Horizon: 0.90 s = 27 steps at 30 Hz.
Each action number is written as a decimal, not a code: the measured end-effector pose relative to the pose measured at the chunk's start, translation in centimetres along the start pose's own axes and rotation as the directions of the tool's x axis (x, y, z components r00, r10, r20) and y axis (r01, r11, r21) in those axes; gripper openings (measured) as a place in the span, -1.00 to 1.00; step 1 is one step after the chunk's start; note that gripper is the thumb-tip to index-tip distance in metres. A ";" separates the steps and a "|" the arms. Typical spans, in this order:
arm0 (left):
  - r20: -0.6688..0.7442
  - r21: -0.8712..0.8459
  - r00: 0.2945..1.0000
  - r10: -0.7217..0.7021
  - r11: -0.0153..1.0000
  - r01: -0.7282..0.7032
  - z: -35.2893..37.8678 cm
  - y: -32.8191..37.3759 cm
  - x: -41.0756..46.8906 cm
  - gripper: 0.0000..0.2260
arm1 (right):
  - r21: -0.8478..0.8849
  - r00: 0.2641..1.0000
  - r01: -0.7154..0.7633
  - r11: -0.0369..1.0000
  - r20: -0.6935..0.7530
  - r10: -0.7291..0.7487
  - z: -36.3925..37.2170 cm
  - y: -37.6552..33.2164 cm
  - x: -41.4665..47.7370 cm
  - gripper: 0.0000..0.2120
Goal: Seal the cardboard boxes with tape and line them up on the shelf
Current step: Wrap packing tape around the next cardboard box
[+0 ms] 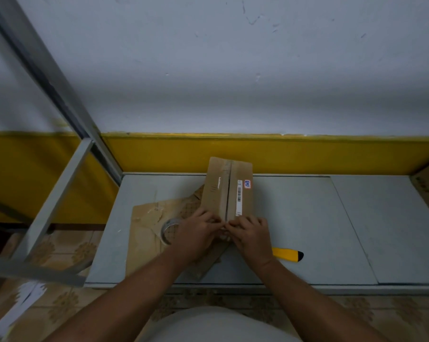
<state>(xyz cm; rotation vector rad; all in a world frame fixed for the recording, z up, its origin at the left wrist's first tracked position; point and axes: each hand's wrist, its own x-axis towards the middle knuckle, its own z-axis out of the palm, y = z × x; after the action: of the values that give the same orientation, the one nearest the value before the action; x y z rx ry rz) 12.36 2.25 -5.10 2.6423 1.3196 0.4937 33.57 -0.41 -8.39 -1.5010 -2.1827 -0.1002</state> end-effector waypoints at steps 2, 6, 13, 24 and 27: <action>-0.013 -0.006 1.000 -0.017 1.000 0.017 -0.1 0.2 -0.1 -0.72 | 0.019 1.000 -0.020 1.000 0.006 0.020 0.1 -0.4 -0.2 -0.67; 0.000 -0.109 0.997 -0.077 0.991 0.076 -0.5 0.6 -0.2 -0.75 | 0.160 0.993 -0.110 0.981 0.060 0.101 -0.1 -0.3 -0.4 -0.71; 0.151 -0.398 0.878 -0.453 0.785 0.474 -1.7 0.3 3.6 -0.50 | 0.642 0.732 -0.613 0.461 0.241 0.637 -1.6 0.1 1.3 -0.46; 0.217 -0.598 0.775 -0.594 0.547 0.587 -3.4 2.0 4.5 -0.03 | 0.687 0.822 -0.484 0.542 0.144 0.551 -5.0 -2.7 3.3 -0.46; 0.228 -0.776 0.759 -0.610 0.357 0.520 -5.3 2.7 5.0 0.06 | 0.519 0.883 -0.421 0.744 0.047 0.467 -6.9 -4.5 3.5 -0.32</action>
<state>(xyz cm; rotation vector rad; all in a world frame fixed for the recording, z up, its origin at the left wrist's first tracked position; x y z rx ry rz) 15.29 4.55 1.69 1.2895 1.4399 0.8547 31.00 -1.37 0.09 -1.5971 -1.5401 0.5357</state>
